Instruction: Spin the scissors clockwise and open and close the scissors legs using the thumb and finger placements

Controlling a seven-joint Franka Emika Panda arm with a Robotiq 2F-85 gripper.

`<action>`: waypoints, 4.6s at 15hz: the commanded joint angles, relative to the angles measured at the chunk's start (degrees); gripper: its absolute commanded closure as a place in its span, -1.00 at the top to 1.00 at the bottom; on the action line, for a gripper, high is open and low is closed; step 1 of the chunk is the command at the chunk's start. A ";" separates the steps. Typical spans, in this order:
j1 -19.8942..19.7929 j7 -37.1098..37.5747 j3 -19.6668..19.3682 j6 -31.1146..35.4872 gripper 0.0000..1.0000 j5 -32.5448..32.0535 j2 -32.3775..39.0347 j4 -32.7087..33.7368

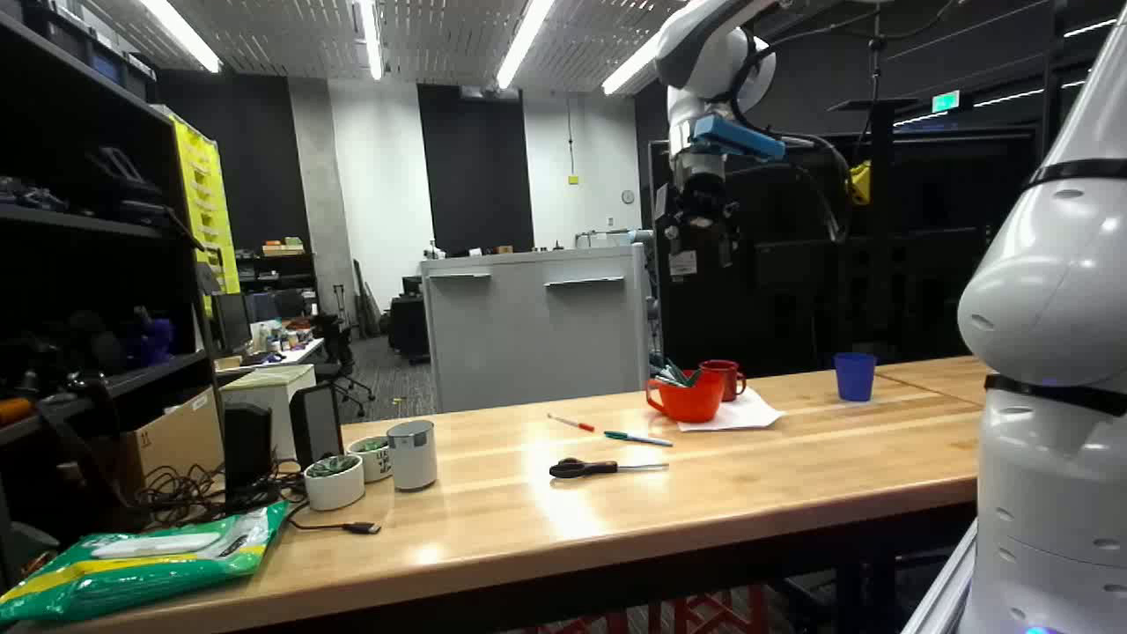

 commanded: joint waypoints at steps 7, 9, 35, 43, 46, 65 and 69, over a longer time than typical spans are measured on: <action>-1.53 -0.12 1.40 -0.29 1.00 -0.10 0.47 0.32; -1.78 0.21 2.08 0.77 1.00 -1.24 1.37 0.21; 3.32 -5.93 10.57 7.75 1.00 -3.37 17.88 -10.13; 2.96 -6.74 10.35 7.55 1.00 -3.22 20.41 -10.89; 2.95 -6.74 10.34 7.55 1.00 -3.22 20.40 -10.89; 3.70 17.41 10.57 52.83 1.00 1.30 23.78 -23.84; 3.94 22.47 10.25 56.61 1.00 0.41 24.99 -24.70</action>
